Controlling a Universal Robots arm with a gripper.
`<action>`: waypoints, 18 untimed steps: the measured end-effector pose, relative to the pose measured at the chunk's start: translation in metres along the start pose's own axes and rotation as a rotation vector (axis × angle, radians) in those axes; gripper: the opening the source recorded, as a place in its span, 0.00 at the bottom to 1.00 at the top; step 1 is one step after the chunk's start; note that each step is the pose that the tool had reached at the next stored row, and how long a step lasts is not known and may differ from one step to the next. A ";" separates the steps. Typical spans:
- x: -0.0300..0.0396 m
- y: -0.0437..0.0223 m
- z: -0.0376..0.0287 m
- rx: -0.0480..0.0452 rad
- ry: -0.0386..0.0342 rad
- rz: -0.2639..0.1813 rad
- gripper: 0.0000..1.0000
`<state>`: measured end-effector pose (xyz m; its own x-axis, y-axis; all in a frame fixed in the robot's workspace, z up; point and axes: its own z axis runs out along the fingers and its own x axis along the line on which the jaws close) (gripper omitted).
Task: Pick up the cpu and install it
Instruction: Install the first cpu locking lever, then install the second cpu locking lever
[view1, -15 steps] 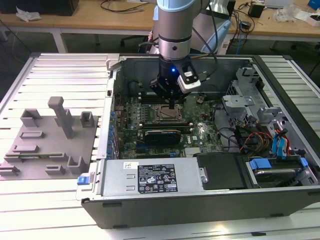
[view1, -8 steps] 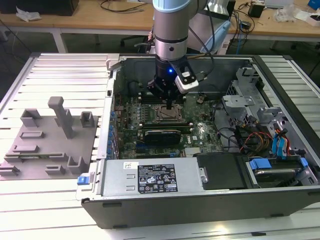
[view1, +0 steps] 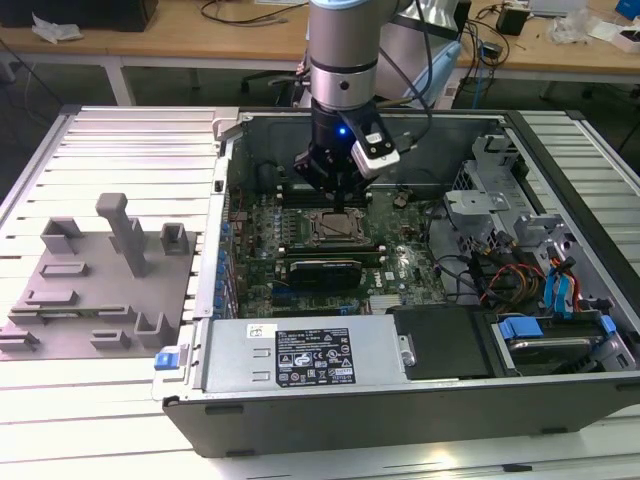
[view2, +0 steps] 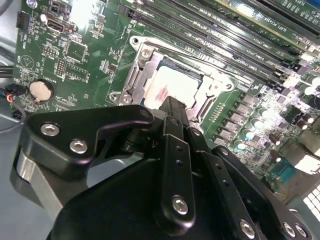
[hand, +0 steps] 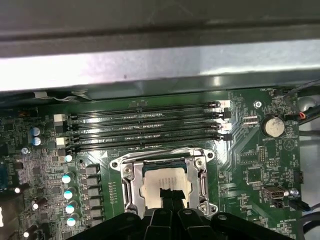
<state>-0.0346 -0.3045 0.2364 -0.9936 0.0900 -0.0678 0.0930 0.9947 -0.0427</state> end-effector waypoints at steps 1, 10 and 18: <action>0.0000 0.0000 0.0000 -0.0002 -0.0001 0.000 0.11; -0.0005 -0.0051 0.0001 0.0001 0.0001 0.000 0.11; -0.0005 -0.0055 0.0002 0.0001 0.0000 0.000 0.11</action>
<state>-0.0346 -0.3100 0.2365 -0.9936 0.0900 -0.0677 0.0930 0.9947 -0.0428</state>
